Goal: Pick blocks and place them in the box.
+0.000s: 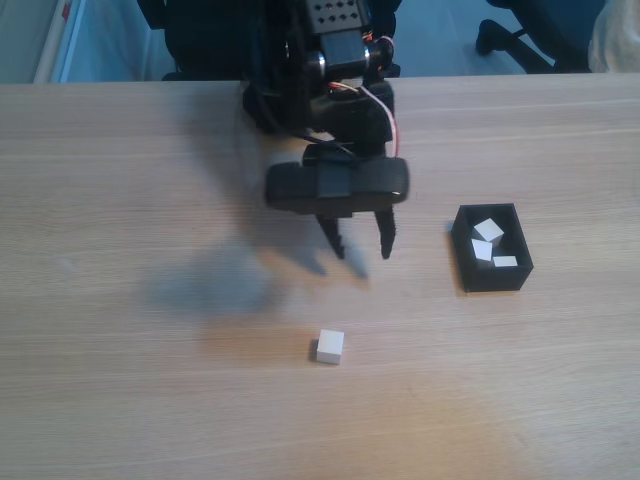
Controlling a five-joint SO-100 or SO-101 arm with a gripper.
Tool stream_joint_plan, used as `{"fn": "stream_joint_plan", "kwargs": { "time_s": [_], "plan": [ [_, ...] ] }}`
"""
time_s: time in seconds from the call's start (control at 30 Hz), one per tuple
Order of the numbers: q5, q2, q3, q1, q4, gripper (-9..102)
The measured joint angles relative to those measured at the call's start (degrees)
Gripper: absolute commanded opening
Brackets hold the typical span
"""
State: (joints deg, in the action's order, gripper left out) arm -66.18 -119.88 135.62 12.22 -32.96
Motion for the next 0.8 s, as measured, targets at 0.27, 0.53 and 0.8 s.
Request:
{"fn": "stream_joint_plan", "kwargs": {
  "time_s": [0.27, 0.53, 0.8],
  "plan": [
    [-0.62, 8.79, -3.08, -3.52, 4.83, 19],
    [1.05, 16.79, -9.76, -5.27, 4.83, 19],
    [1.14, 23.38, -15.12, -6.59, 6.42, 19]
  ]
}}
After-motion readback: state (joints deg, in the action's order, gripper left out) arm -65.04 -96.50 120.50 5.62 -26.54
